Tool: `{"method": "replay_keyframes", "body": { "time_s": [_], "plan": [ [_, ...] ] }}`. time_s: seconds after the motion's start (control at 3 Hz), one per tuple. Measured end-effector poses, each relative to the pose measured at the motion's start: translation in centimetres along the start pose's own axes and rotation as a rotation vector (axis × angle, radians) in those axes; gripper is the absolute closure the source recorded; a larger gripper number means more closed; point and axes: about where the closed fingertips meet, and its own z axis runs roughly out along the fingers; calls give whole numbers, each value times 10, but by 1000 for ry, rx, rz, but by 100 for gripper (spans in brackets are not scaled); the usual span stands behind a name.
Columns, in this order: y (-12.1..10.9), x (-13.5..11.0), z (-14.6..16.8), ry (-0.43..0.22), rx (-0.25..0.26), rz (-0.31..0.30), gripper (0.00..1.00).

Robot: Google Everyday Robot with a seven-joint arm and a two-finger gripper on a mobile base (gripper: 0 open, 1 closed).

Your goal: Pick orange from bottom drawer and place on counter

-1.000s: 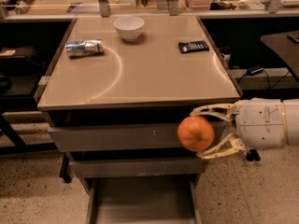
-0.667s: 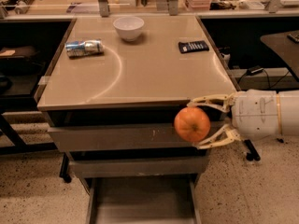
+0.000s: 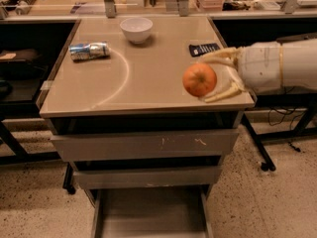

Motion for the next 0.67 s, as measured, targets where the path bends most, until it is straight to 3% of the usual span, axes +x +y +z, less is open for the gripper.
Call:
{"method": "replay_keyframes", "body": {
  "time_s": [0.33,0.67],
  "plan": [
    [-46,12,25,-38,-35,63,100],
    [-85,20,69,-98,-74,119,100]
  ]
}}
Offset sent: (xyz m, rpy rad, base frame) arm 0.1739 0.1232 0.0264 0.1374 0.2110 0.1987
